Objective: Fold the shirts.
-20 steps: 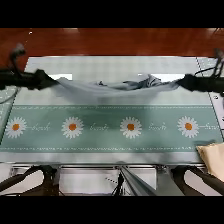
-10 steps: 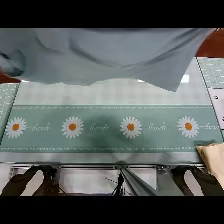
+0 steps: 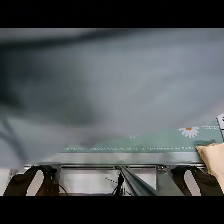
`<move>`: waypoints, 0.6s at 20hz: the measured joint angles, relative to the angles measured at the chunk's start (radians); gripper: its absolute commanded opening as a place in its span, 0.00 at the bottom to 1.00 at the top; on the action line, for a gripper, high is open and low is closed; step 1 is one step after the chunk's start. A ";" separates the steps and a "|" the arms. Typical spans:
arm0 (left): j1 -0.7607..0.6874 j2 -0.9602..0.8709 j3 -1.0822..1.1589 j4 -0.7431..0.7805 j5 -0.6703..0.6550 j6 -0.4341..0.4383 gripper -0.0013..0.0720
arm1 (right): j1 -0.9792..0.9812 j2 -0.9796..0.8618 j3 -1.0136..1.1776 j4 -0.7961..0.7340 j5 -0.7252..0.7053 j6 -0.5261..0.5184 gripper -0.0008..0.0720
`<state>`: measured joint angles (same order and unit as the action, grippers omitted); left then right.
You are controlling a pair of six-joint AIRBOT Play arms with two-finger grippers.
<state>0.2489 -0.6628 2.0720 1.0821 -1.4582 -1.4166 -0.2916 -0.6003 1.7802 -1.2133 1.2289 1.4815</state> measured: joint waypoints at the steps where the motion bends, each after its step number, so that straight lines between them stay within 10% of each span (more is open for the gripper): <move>1: 0.000 -0.010 0.002 0.015 -0.073 -0.021 0.05 | 0.000 -0.005 0.008 -0.031 0.080 0.006 0.06; 6: 0.000 -0.069 -0.080 0.038 -0.301 -0.075 0.05 | 0.024 -0.105 0.013 -0.129 0.453 0.017 0.06; 12: -0.005 -0.195 -0.389 0.040 -0.339 -0.064 0.05 | 0.113 -0.357 -0.103 -0.183 0.566 0.009 0.06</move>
<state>0.2440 -0.8581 1.6833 1.1217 -1.7969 -1.4803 -0.1791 -0.9577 1.6772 -1.3964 1.7954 1.4906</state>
